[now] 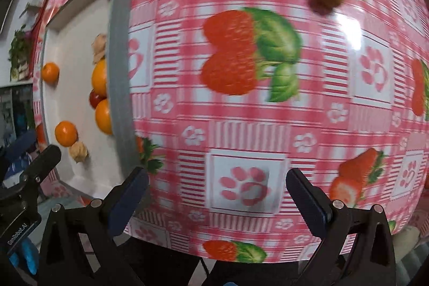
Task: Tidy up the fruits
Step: 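Move both tools from the tray out over the cloth toward the kiwis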
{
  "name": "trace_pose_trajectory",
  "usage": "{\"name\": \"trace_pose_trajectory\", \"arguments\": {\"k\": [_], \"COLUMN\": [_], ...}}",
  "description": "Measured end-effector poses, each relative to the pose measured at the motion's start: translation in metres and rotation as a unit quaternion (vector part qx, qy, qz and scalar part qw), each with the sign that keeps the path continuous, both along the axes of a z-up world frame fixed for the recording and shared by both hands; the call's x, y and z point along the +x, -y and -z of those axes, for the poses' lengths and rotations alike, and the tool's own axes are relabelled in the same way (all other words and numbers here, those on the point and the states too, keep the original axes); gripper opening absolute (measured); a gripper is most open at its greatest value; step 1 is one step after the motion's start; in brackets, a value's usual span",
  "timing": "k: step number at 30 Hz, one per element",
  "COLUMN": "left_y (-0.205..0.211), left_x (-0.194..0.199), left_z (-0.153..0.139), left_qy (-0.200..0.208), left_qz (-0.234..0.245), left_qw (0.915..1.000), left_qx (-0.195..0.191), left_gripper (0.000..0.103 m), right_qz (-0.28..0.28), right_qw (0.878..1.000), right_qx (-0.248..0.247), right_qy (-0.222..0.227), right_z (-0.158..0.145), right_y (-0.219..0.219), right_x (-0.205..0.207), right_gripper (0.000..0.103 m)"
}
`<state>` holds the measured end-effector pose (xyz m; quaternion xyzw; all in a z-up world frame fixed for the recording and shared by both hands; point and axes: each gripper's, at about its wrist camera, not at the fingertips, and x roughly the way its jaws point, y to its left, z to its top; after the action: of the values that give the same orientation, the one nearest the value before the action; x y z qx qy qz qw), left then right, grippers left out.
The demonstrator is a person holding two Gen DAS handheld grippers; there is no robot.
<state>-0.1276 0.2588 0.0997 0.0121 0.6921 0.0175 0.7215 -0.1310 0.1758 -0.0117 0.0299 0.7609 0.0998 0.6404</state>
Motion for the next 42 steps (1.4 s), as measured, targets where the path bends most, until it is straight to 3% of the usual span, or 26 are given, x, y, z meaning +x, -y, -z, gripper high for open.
{"name": "trace_pose_trajectory", "arguments": {"k": [6, 19, 31, 42], "left_y": [0.02, 0.054, 0.078, 0.102], "left_x": [0.004, 0.018, 0.024, 0.066], "left_z": [-0.002, -0.003, 0.008, 0.003], "left_qy": [-0.002, -0.008, -0.022, -0.014], "left_qz": [0.023, 0.061, 0.081, 0.085], "left_qw": [0.9997, 0.9981, 0.9965, 0.996], "left_qx": [-0.006, -0.001, -0.007, -0.024], "left_gripper": [0.078, 0.08, 0.08, 0.08], "right_qz": [0.031, 0.058, 0.067, 0.018], "right_qw": [0.999, 0.998, 0.997, 0.995], "right_qx": [-0.006, -0.003, -0.026, -0.097], "right_qy": [-0.003, -0.012, -0.026, 0.009], "right_z": [0.001, -0.02, 0.006, 0.031], "right_y": [0.035, 0.101, 0.177, 0.249], "right_x": [-0.01, 0.029, 0.038, 0.046], "right_gripper": [0.103, 0.103, 0.103, 0.103]}}
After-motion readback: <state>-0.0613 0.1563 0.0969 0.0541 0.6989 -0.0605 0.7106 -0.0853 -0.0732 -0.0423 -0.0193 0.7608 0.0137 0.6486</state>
